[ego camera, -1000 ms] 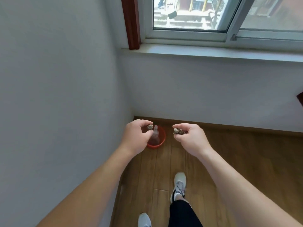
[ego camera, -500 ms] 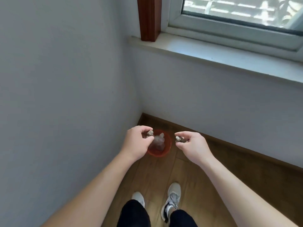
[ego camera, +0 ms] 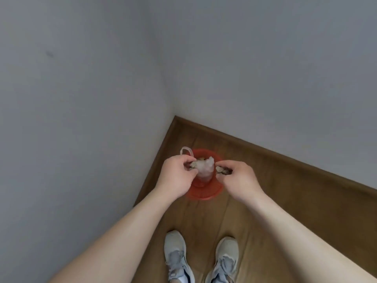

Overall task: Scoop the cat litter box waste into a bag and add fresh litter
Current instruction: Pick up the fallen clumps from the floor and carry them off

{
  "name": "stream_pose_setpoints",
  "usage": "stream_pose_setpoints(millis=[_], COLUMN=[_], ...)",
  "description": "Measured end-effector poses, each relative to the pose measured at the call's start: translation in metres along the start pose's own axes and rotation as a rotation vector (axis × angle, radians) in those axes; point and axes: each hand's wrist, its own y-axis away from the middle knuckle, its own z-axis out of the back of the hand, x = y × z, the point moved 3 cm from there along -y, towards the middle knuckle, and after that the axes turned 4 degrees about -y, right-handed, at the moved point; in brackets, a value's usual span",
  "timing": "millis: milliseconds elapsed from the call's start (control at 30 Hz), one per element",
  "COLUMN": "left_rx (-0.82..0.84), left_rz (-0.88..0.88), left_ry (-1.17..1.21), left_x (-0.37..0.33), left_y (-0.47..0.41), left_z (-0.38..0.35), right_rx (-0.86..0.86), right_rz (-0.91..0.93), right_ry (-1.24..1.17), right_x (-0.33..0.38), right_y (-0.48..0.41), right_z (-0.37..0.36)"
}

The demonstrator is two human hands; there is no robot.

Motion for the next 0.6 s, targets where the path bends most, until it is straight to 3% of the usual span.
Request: stream_pose_setpoints(millis=[300, 600], left_rx=[0.078, 0.088], left_rz=[-0.003, 0.084], left_ry=[-0.043, -0.019], left_x=[0.084, 0.097], left_y=[-0.091, -0.127], left_z=[-0.098, -0.139], right_rx=[0.036, -0.06], right_rz=[0.053, 0.012], right_ry=[0.056, -0.002], right_x=[-0.081, -0.121], right_y=[-0.12, -0.159], right_z=[-0.077, -0.085])
